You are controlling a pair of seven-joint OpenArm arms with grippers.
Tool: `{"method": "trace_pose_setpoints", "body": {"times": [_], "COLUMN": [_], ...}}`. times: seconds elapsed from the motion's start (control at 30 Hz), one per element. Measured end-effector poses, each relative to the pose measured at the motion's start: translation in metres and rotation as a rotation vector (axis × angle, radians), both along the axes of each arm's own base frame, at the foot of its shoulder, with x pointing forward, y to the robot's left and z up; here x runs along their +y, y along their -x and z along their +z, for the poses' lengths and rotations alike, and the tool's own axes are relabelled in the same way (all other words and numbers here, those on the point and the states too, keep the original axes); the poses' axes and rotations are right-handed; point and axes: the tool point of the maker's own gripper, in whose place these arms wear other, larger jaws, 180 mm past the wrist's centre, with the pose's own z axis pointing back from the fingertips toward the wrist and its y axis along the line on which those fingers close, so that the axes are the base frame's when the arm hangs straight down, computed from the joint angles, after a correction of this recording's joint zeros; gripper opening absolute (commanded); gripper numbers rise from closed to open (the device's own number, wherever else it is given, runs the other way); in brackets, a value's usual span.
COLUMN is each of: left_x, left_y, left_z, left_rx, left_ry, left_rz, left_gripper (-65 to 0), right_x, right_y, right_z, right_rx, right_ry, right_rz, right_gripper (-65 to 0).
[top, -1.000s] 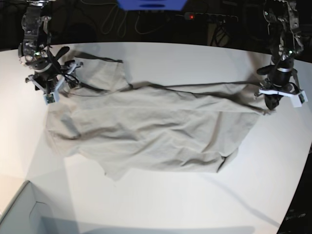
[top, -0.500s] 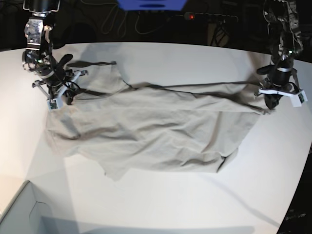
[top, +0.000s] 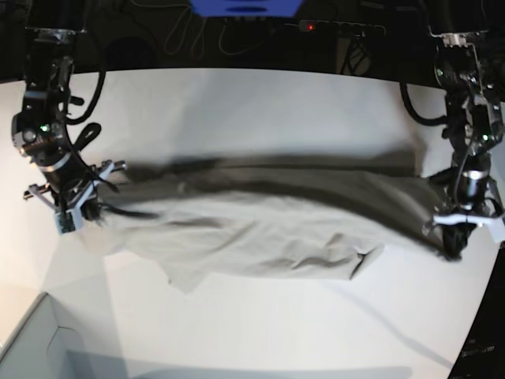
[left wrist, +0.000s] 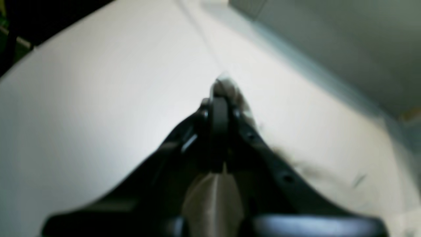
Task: Layout the t-shirt on the table in an organized manner, then fold the t-shirt properly
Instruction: 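Lift the shirt with both grippers and flick it down flat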
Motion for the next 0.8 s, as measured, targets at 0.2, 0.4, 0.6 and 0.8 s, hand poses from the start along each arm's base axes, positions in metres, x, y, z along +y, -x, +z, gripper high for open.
{"method": "trace_pose_setpoints", "body": {"times": [0.2,0.4,0.6,0.8], "left_x": [-0.03,-0.056,-0.062,-0.066], "left_y": [-0.067,-0.139,-0.202,-0.225], "left_z": [0.087,0.128,0.198,0.276], "left_rx": [-0.204,-0.245,-0.291,-0.385], "left_ry": [-0.054,-0.052,-0.078,-0.104], "left_rz": [-0.114,-0.183,-0.197,-0.196], "left_gripper": [-65.0,-65.0,-65.0,-65.0], "right_x": [-0.009,-0.018,-0.048,-0.067], "right_y": [-0.061,-0.142,-0.208,-0.231], "right_z": [0.067,0.137,0.237,0.333], "right_rx": [-0.178,-0.315,-0.449,-0.565], "right_ry": [0.026,-0.022,-0.059,0.014], "right_rz": [0.001,-0.02,-0.071,-0.06], "right_gripper": [-65.0,-65.0,-65.0,-65.0]}}
